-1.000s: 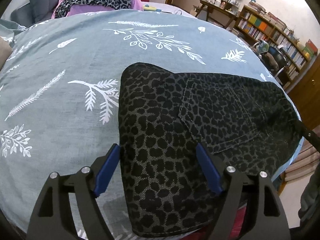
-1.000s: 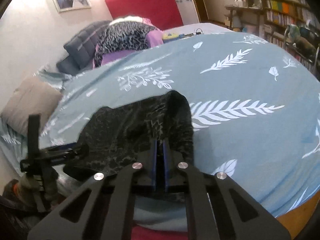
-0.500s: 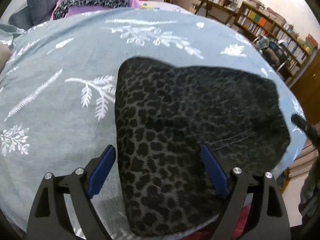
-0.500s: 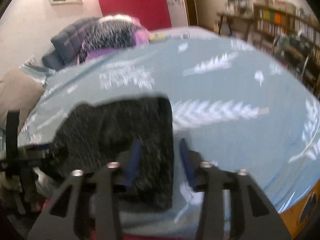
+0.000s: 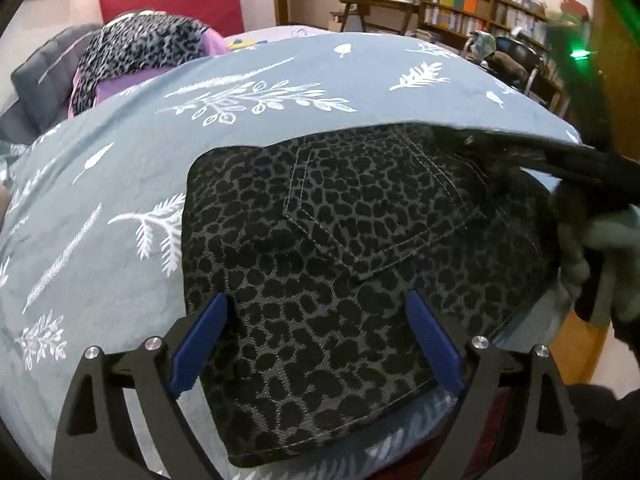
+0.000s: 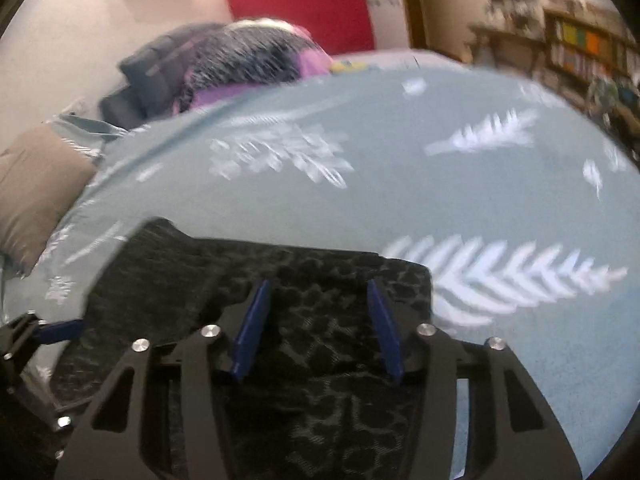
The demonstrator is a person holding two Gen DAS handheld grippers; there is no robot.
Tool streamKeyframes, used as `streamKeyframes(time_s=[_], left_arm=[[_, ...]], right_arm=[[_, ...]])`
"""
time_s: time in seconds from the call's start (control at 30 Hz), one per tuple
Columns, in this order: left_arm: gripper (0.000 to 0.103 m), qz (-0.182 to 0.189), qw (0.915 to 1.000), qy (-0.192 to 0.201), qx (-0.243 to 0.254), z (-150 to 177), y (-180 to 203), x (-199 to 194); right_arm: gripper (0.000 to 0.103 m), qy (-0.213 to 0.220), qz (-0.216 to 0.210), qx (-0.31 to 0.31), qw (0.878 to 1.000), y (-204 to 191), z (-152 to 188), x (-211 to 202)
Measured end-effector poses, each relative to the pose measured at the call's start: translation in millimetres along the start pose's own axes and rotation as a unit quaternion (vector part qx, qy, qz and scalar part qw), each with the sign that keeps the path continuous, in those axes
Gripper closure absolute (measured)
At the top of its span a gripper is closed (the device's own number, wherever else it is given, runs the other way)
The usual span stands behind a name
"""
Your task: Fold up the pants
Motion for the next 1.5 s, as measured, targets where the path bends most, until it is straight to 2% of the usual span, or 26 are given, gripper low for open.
streamKeyframes(time_s=[0.1,0.3,0.57,0.8,0.97,1.07,1.17,1.5], left_arm=[[0.009,-0.005,0.9999,0.006,0.012,1,3,9],[0.007,-0.001,1.0000,0.000,0.000,1,-1,16],[0.007,-0.005,0.9995,-0.012,-0.029,1,-15,3],[0.007,-0.041,0.9981,-0.017,-0.042,-3,-30,-3],[0.007,-0.047,0.9975,-0.028,-0.045,2,-30,-1],[0.007,-0.045,0.9973,-0.033,-0.048,4,-31,0],[0.007,-0.045,0.9971,-0.037,-0.048,6,-32,2],[0.007,-0.044,0.9969,-0.041,-0.049,8,-31,2]], right_arm=[[0.052,0.000,-0.023,0.032,0.999,14,7,8],[0.052,-0.004,-0.014,0.022,1.000,11,6,6],[0.051,0.042,-0.002,0.010,0.999,1,11,-62],[0.051,0.035,0.017,-0.019,0.999,-8,47,-96],[0.051,0.005,0.039,-0.041,0.998,-6,73,-89],[0.050,-0.019,0.034,-0.021,0.999,3,86,-73],[0.047,-0.018,0.024,0.003,1.000,9,92,-68],[0.043,-0.025,0.014,0.020,0.999,16,94,-65]])
Point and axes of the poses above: each gripper's, at about its wrist camera, not at the fingertips, and x roughly the way its jaws point, y to its right, z to its underside, the point moved 6 cm from there along x, roughly the way its jaws point, and after that the axes turned 1 degree about -x, right-handed, at the moved point
